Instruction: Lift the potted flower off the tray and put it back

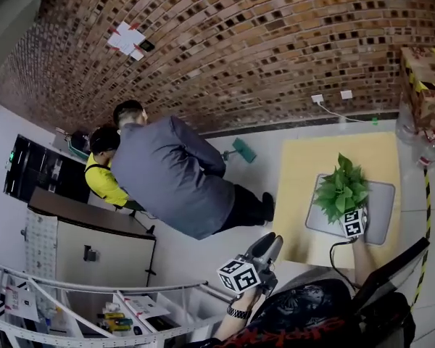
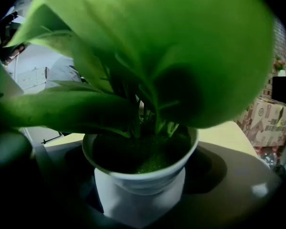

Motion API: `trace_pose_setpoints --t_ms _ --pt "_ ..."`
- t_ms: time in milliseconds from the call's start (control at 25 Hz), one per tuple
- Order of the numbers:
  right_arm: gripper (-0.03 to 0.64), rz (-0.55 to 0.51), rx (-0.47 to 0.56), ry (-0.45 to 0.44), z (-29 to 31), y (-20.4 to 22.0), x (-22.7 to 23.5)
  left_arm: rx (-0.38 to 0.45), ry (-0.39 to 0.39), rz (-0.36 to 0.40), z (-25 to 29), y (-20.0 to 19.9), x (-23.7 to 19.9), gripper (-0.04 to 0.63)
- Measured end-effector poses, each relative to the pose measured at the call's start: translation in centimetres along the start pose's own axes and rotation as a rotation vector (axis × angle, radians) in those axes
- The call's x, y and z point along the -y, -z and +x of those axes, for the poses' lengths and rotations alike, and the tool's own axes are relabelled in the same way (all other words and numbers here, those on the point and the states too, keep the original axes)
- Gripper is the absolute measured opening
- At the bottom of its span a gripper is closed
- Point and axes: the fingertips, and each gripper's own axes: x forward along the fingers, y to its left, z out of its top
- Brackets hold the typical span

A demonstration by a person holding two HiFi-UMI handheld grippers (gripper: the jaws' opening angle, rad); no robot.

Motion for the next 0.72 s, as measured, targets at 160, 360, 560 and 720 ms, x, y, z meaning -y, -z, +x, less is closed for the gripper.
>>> trace_pose_setpoints --t_ms 160,360,560,720 --pt "0.538 0.015 0.034 0.020 0.3 0.6 1.3 -0.042 0.018 -0.038 0.8 2.5 0.5 0.124" --pt "0.591 0.074 -0.040 -0.029 -0.5 3.0 -0.3 -0.129 0.063 0.069 -0.3 5.6 1.6 0.124" --pt "0.591 0.059 -0.066 0.064 -6.6 3.8 -2.5 -0.185 0.136 0.126 -3.9 5.6 1.7 0.124" --pt "0.581 0.036 0.041 0.226 -13.3 -2.4 -3.5 -0.162 0.310 0.229 -6.5 2.1 3.4 0.123"
